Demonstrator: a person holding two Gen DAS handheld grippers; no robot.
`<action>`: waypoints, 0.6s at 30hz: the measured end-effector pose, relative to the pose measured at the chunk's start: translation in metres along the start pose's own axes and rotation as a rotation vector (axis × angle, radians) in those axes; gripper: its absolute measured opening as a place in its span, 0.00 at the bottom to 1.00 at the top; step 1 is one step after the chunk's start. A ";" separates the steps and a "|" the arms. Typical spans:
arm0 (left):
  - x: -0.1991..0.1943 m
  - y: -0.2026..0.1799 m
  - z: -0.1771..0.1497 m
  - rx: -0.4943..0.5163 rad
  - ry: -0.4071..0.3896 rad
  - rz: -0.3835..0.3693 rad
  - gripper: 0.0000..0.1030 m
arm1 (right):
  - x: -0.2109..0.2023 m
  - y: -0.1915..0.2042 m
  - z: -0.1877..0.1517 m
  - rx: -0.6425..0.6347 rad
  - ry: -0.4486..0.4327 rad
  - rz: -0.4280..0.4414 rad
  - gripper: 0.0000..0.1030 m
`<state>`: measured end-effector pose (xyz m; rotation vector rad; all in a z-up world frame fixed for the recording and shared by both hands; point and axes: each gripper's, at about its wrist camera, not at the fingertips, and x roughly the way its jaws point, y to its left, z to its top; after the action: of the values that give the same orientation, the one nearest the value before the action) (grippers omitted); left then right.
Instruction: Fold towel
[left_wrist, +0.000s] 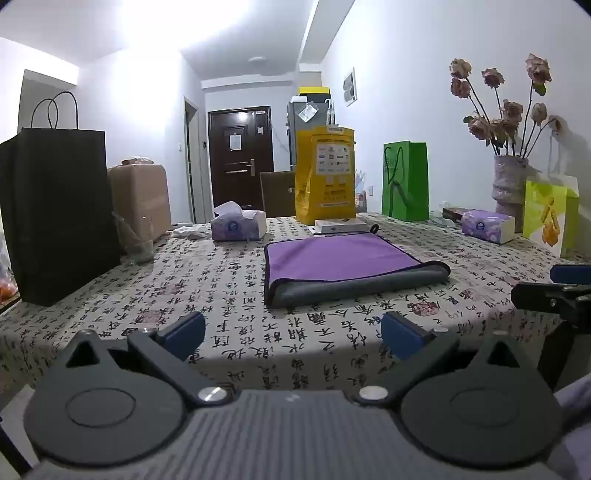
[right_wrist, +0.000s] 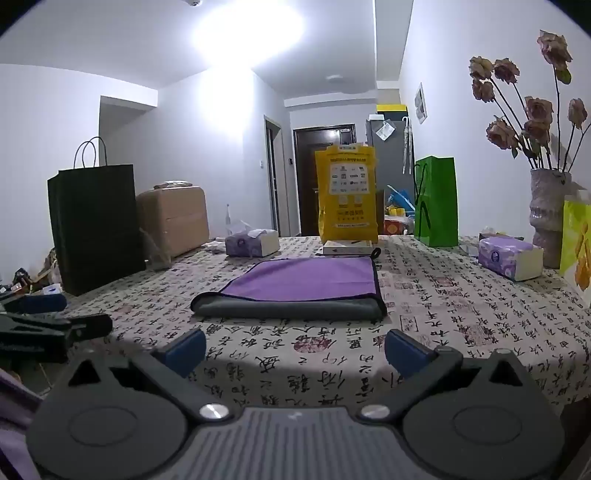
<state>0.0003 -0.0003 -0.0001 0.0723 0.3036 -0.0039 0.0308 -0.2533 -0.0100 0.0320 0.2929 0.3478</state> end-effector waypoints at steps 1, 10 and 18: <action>0.000 0.000 0.000 -0.001 0.000 0.001 1.00 | 0.000 0.000 0.000 0.001 0.001 -0.001 1.00; 0.002 0.001 0.000 0.004 0.008 0.000 1.00 | 0.003 0.000 0.002 0.015 0.018 0.014 1.00; 0.004 0.003 0.001 -0.001 0.008 0.002 1.00 | 0.004 -0.001 -0.001 0.014 0.013 0.023 1.00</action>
<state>0.0039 0.0026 -0.0002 0.0713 0.3116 -0.0016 0.0342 -0.2534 -0.0124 0.0470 0.3082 0.3692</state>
